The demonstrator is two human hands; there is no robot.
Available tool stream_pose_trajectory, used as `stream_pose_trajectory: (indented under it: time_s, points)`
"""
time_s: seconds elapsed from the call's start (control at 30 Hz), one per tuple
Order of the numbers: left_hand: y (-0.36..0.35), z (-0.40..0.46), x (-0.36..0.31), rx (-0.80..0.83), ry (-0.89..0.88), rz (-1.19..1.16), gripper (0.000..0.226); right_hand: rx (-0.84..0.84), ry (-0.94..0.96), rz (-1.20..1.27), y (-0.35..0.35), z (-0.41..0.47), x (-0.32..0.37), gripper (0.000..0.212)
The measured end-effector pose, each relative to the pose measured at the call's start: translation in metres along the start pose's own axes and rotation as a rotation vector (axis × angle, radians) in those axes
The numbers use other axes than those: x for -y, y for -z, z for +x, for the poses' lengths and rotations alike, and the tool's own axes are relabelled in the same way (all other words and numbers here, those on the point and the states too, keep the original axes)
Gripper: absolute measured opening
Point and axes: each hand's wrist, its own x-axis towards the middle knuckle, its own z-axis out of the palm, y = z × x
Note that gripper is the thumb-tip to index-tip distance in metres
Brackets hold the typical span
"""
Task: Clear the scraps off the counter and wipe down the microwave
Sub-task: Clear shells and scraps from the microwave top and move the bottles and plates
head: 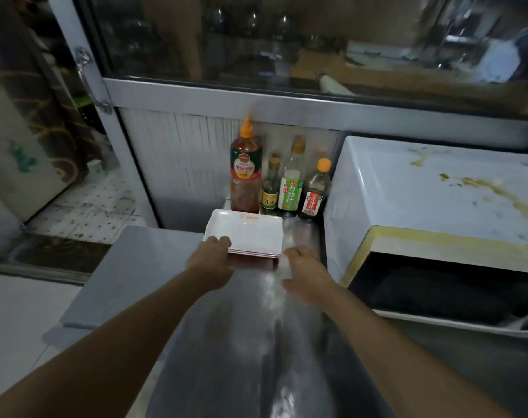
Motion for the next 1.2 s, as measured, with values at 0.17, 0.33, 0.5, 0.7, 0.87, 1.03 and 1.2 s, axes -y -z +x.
stream_pose_trajectory:
  time_s: [0.17, 0.33, 0.5, 0.7, 0.87, 1.03, 1.2]
  points:
    - [-0.006, -0.071, -0.028, -0.007, -0.009, 0.025, 0.054, -0.013, 0.089, -0.02, 0.01, -0.063, -0.009, 0.059]
    - [-0.012, -0.133, -0.055, -0.053, -0.027, 0.052, 0.061, -0.051, 0.13, -0.018, 0.019, -0.123, -0.025, 0.058]
    - [-0.016, -0.172, -0.092, 0.0, -0.063, 0.072, 0.065, -0.067, 0.106, -0.009, 0.025, -0.172, -0.046, 0.058]
    - [-0.02, -0.194, -0.133, 0.021, -0.157, 0.109, 0.062, -0.12, 0.033, -0.022, 0.028, -0.216, -0.08, 0.057]
    - [-0.03, -0.202, -0.172, 0.057, -0.306, 0.126, 0.059, -0.161, -0.113, 0.021, 0.025, -0.255, -0.116, 0.063]
    - [-0.054, -0.216, -0.214, 0.109, -0.45, 0.131, 0.06, -0.188, -0.28, 0.02, 0.019, -0.305, -0.155, 0.067]
    - [-0.077, -0.231, -0.259, 0.142, -0.581, 0.145, 0.062, -0.216, -0.455, 0.006, 0.019, -0.355, -0.199, 0.058]
